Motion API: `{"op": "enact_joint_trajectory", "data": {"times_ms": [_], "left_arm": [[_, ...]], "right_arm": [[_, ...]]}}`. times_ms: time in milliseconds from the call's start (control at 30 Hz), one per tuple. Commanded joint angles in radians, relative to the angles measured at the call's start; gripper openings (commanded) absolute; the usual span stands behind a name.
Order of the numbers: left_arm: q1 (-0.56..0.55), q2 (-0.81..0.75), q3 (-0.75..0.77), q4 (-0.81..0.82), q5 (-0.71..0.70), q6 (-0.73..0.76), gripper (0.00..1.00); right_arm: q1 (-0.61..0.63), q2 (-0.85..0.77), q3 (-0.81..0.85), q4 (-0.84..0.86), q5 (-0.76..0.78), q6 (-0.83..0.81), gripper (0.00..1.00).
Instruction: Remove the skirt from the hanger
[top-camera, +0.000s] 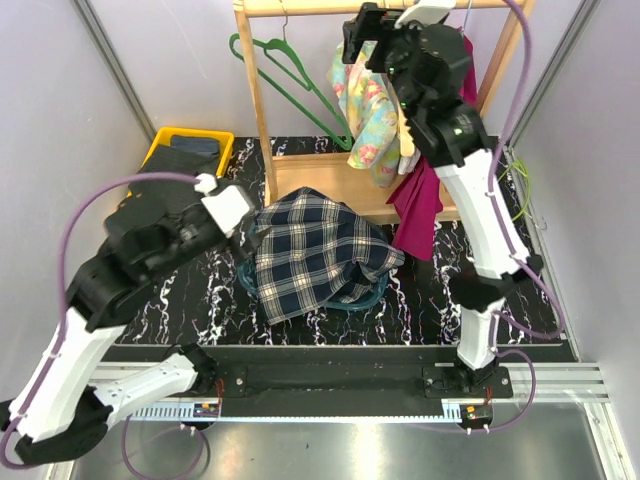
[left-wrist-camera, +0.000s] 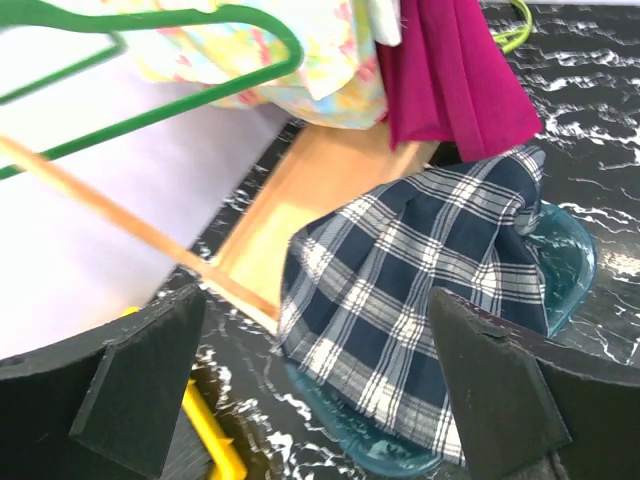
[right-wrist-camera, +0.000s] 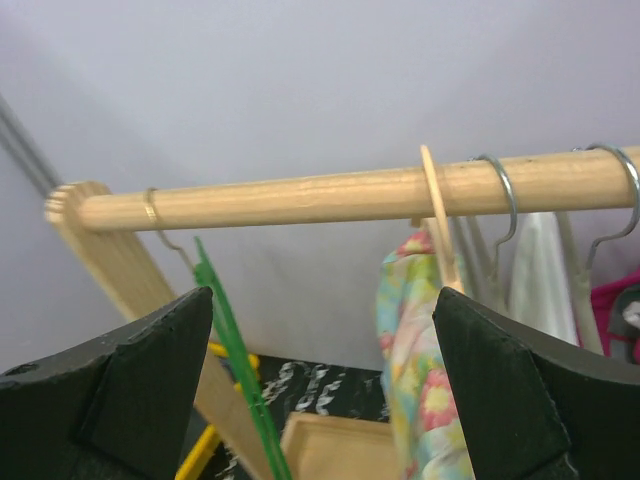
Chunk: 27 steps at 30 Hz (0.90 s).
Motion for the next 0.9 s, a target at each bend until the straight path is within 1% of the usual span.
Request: {"op": "enact_joint_trajectory", "data": {"times_ms": [0, 67, 333, 467, 633, 867], "left_arm": [[0.0, -0.018, 0.007, -0.076, -0.075, 0.022, 0.99], [0.0, -0.044, -0.002, -0.078, -0.079, 0.01, 0.99], [0.001, -0.071, -0.033, -0.067, -0.067, -0.039, 0.99], [0.001, -0.071, -0.036, -0.066, -0.05, -0.053, 0.99], [0.001, -0.074, -0.042, -0.066, -0.035, -0.062, 0.99], [0.006, -0.074, -0.042, -0.067, -0.018, -0.076, 0.99]], "right_arm": [[0.011, 0.105, 0.161, -0.018, 0.183, -0.201, 1.0], [0.011, 0.12, 0.181, -0.004, 0.191, -0.224, 1.0], [0.011, 0.12, 0.109, 0.004, 0.214, -0.223, 0.99], [0.013, 0.109, 0.091, 0.005, 0.237, -0.252, 0.99], [0.007, 0.084, 0.05, 0.016, 0.267, -0.287, 1.0], [-0.015, 0.023, -0.039, 0.016, 0.298, -0.287, 1.0]]}}
